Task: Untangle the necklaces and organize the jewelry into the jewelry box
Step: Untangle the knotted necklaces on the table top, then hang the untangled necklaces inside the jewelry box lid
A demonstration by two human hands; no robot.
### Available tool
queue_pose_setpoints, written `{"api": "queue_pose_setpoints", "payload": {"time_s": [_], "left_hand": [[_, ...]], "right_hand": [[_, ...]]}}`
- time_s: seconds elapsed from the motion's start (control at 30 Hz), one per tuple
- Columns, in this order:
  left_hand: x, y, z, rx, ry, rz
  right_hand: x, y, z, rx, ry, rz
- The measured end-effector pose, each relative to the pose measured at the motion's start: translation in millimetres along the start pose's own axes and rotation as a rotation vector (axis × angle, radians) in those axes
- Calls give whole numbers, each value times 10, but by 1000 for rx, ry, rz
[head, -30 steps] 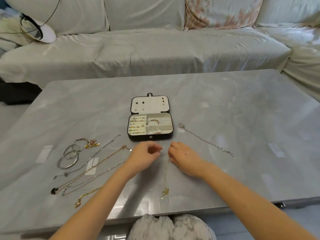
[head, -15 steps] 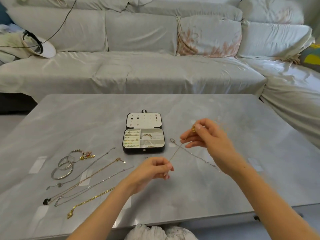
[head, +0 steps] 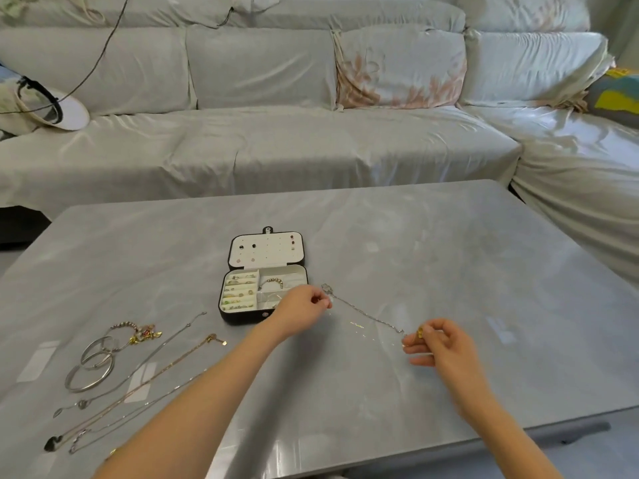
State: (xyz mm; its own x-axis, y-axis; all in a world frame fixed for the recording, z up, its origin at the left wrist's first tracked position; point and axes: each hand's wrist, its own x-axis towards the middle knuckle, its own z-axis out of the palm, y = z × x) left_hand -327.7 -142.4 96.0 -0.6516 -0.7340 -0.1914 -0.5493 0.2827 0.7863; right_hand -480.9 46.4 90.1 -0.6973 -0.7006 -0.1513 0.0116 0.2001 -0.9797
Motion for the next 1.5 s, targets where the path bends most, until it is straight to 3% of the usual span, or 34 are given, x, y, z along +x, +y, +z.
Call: {"api": "queue_pose_setpoints", "payload": {"time_s": [0.1,0.23,0.37,0.5,0.63,0.77,0.93,1.1,1.27,1.5], "left_hand": [[226,56,152,246,-10,94],[455,99,262,489,-35,183],[556,80,292,698,-82,223],[553,24,259,775,-82,280],[479,-10,22,706,44,300],[405,-222,-435,570,285,155],[440,-775,-1214,327,506,-150],[572,-1252,-1641,182,523,-232],[797,-1466,-1582,-151,469,-197],[921,-1514,-1472,-179,453,-206]], "right_hand": [[72,233,-21,-254,10,-45],[141,349,-22,-759,-43,-243],[192,380,-1,-1003,-52,-305],[224,321,51,-1280,-151,-310],[274,50,181,-1551,-226,-321],[432,-352,566,-1405,-96,-534],[955,-582,1301,-1013,-202,-490],[1623,-664,2042,-886,-175,-534],[2239,-510,2681,-799,-213,-398],[2489,-482,2918,-897,-348,-422]]}}
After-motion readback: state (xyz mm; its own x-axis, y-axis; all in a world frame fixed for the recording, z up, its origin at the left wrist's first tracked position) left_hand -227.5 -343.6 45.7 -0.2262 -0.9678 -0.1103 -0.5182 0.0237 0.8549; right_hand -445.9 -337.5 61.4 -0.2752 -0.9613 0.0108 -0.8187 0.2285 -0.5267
